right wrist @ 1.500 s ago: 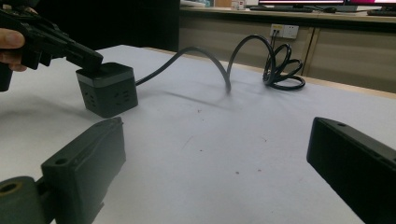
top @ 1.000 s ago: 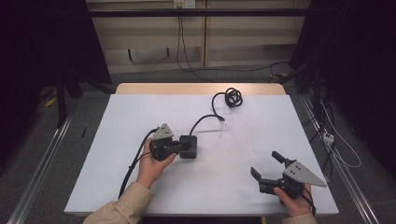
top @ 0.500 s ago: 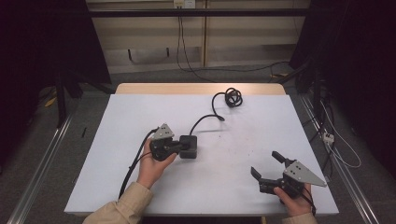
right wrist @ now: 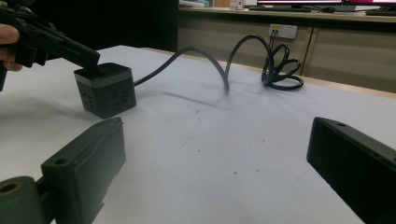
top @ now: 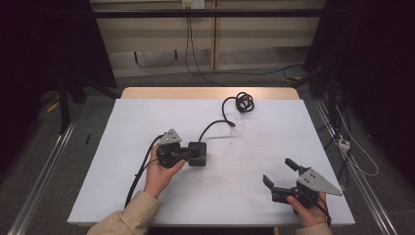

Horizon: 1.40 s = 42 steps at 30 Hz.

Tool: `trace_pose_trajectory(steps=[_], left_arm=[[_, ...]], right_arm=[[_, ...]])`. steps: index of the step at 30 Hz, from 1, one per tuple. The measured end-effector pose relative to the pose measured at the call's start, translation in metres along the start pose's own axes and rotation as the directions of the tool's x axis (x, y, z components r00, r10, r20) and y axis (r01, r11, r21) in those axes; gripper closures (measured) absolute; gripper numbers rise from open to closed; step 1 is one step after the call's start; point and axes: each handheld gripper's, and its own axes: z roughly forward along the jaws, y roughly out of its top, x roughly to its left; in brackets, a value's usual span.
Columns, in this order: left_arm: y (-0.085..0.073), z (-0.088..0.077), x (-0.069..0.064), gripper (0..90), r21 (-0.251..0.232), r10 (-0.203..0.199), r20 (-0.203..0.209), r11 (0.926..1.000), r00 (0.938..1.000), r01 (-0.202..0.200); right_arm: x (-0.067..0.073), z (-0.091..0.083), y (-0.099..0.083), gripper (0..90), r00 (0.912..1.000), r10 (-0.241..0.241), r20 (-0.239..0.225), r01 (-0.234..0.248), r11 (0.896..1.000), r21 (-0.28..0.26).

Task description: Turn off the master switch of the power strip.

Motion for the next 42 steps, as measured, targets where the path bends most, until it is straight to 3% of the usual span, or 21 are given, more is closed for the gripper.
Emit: trace_pose_trajectory(steps=[10, 12, 17, 26, 32, 38, 42], left_arm=[[0.004, -0.006, -0.001, 89.5, -0.026, -0.011, 0.007, 0.9996, 0.9999, 0.011], [0.004, -0.008, -0.001, 80.9, -0.033, -0.023, 0.007, 0.9992, 0.9997, 0.023], [0.005, -0.010, -0.001, 73.4, -0.027, -0.026, 0.014, 0.9993, 0.9996, 0.027], [0.006, -0.017, 0.000, 50.3, -0.040, -0.039, -0.001, 0.9985, 0.9992, 0.039], [0.006, -0.024, 0.000, 39.6, -0.046, -0.044, -0.001, 0.9980, 0.9990, 0.044], [0.006, -0.028, 0.000, 28.4, -0.064, -0.076, 0.020, 0.9950, 0.9969, 0.077], [0.004, -0.033, 0.002, 23.3, -0.067, -0.082, 0.004, 0.9944, 0.9966, 0.082]], right_arm=[[-0.001, 0.000, 0.000, 4.0, 1.0000, 0.000, 0.000, 0.000, 1.000, -0.003], [-0.001, 0.000, 0.000, 4.0, 1.0000, -0.001, 0.000, 0.001, 1.000, -0.002], [0.000, 0.001, 0.001, 4.0, 1.0000, -0.005, -0.005, 0.005, 1.000, -0.001], [0.000, 0.002, 0.001, 4.0, 1.0000, 0.000, -0.003, 0.000, 1.000, -0.002], [0.001, 0.003, 0.001, 3.9, 0.9999, -0.006, -0.010, 0.006, 1.000, 0.002], [0.001, 0.003, 0.002, 4.0, 1.0000, -0.003, -0.007, 0.003, 1.000, -0.002], [0.001, 0.003, 0.002, 3.9, 1.0000, -0.003, -0.007, 0.003, 1.000, -0.001]])
